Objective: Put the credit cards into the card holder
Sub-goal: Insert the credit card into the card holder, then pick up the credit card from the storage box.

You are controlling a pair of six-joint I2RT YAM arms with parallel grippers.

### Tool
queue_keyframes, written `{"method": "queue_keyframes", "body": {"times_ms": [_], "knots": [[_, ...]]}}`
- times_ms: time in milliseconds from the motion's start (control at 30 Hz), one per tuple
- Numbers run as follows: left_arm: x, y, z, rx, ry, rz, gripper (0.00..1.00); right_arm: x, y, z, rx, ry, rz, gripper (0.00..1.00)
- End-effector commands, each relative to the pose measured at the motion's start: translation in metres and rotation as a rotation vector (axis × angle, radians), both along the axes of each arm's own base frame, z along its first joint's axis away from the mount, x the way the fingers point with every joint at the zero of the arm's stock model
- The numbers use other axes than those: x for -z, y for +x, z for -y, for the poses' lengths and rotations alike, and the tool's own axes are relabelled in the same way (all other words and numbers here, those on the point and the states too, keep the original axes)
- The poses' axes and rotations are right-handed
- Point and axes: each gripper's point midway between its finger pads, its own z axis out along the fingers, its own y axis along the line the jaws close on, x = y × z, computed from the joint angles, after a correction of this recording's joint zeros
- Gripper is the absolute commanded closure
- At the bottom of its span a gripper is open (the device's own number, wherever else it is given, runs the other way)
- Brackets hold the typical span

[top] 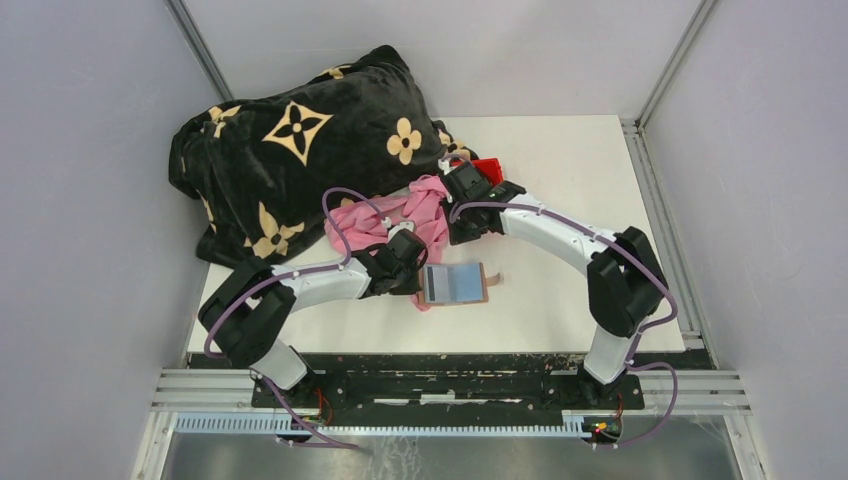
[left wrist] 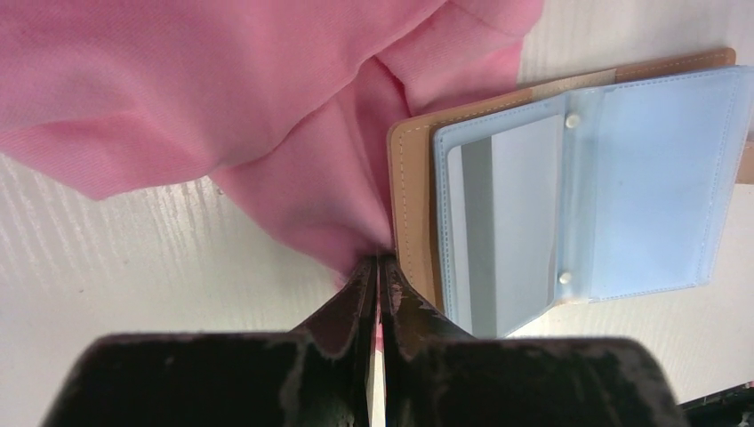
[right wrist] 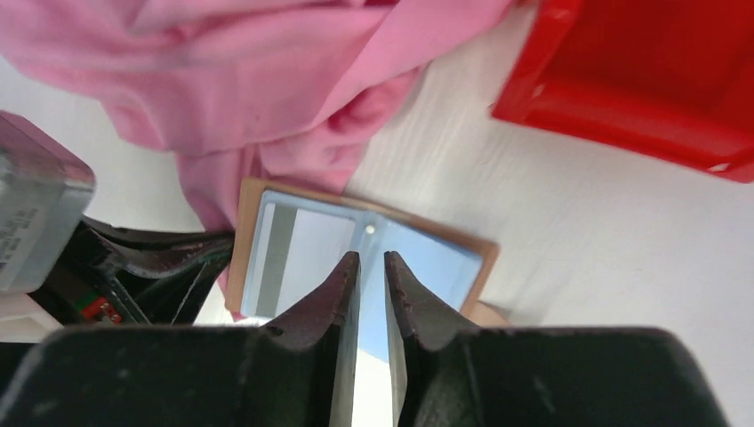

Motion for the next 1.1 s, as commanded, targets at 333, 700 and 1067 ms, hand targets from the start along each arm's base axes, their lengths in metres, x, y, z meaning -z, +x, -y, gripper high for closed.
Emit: {"method": "queue_keyframes", "body": {"times_ms": [333, 700, 1067], "knots": [[0.039, -0.031, -0.005, 0.072, 0.023, -0.127, 0.89, -0.069, 0.109, 0.041, 0.121, -0.073, 0.255, 0.66], [0.036, -0.032, -0.011, 0.059, 0.044, -0.124, 0.88, -0.093, 0.173, 0.068, 0.189, -0.07, 0.381, 0.0], [0.03, -0.024, -0.013, 0.022, 0.07, -0.105, 0.85, -0.101, 0.206, 0.056, 0.194, 0.056, 0.463, 0.22]]}}
